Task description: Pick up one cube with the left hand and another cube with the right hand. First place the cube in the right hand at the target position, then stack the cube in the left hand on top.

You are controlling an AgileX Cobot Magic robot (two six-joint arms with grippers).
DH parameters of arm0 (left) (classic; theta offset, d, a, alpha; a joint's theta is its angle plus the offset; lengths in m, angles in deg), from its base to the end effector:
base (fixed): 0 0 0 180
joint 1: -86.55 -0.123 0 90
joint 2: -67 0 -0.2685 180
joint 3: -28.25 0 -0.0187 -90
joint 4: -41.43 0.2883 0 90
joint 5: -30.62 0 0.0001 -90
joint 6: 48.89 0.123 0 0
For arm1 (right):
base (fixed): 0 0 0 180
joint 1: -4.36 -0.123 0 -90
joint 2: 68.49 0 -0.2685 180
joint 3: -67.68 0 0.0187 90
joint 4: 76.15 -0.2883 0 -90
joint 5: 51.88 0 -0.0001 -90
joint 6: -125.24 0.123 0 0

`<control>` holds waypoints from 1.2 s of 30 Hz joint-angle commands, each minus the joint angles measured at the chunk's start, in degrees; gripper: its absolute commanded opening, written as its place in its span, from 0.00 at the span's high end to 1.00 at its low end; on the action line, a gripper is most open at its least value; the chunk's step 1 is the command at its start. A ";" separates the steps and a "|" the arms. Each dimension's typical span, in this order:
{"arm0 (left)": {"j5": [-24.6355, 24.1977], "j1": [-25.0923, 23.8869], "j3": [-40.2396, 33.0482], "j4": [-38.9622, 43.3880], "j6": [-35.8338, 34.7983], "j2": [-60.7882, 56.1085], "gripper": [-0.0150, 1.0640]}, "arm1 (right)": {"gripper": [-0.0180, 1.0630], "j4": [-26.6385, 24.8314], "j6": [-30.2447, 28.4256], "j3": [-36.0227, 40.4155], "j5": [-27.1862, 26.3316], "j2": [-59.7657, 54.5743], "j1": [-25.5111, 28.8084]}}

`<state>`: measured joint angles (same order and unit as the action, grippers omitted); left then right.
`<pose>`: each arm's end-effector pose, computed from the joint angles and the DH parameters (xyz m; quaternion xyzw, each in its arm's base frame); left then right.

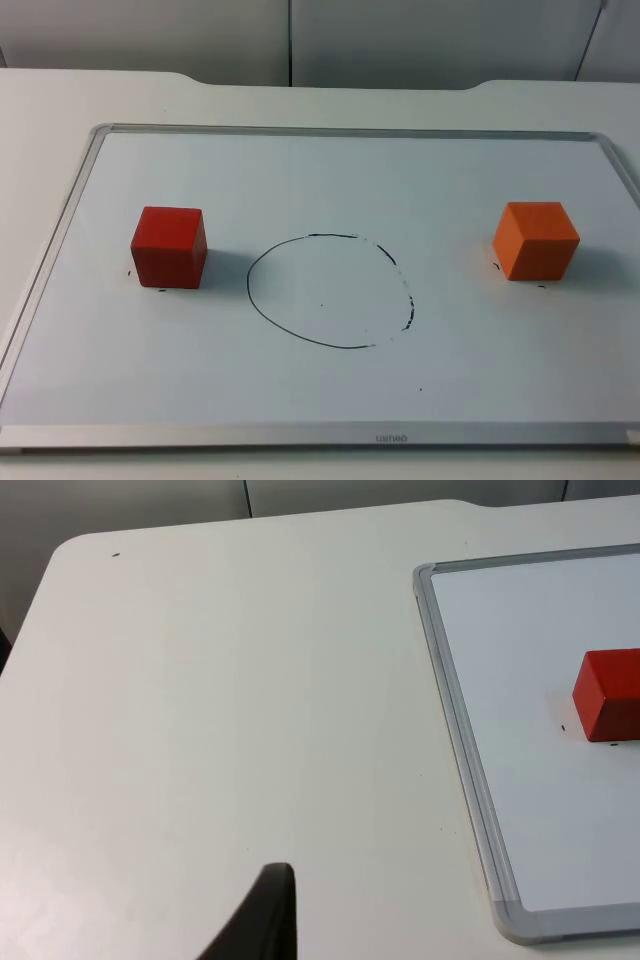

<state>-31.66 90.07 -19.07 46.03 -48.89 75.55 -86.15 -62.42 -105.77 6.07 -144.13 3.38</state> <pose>0.0712 0.0044 0.2823 0.0241 0.8568 0.0243 0.5145 0.2947 0.0232 0.3479 -0.0523 0.9353 0.0653 0.3440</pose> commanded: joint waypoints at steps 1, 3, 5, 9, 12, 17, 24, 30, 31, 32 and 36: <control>0.63 -0.13 -0.13 -0.17 0.00 -0.28 0.01 | 0.04 -0.77 0.22 -2.83 1.49 -4.68 -1.29; 0.63 -0.13 -0.13 -0.17 0.00 -0.28 0.01 | 0.04 -0.48 0.62 -3.95 1.96 -6.91 -2.44; 0.63 -0.13 -0.13 -0.17 0.00 -0.28 0.01 | 0.04 1.79 3.99 -5.30 2.01 -11.91 -5.91; 0.63 -0.13 -0.13 -0.17 0.00 -0.28 0.01 | 0.04 8.63 11.45 -5.67 0.61 -17.98 -11.19; 0.63 -0.13 -0.13 -0.17 0.00 -0.28 0.01 | 0.04 11.90 16.30 -5.67 -0.96 -23.79 -14.74; 0.63 -0.13 -0.13 -0.17 0.00 -0.28 0.01 | 0.04 13.06 20.63 -5.67 -4.68 -31.54 -17.44; 0.63 -0.13 -0.13 -0.17 0.00 -0.28 0.01 | 0.10 15.70 23.94 -5.67 -6.90 -37.29 -18.12; 0.63 -0.13 -0.13 -0.17 0.00 -0.28 0.01 | 0.10 15.70 25.55 -5.67 -11.00 -41.68 -18.12; 0.63 -0.13 -0.13 -0.17 0.00 -0.28 0.01 | 0.10 15.70 25.69 -5.67 -11.00 -42.99 -18.12; 0.63 -0.13 -0.13 -0.17 0.00 -0.28 0.01 | 0.10 15.70 25.69 -5.67 -11.00 -43.64 -18.12; 0.63 -0.13 -0.13 -0.17 0.00 -0.28 0.01 | 0.10 15.70 25.69 -5.67 -11.75 -46.08 -18.12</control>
<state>-31.66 90.07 -19.07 46.03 -48.89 75.55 -71.20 -36.99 -110.83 -4.83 -189.60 -14.52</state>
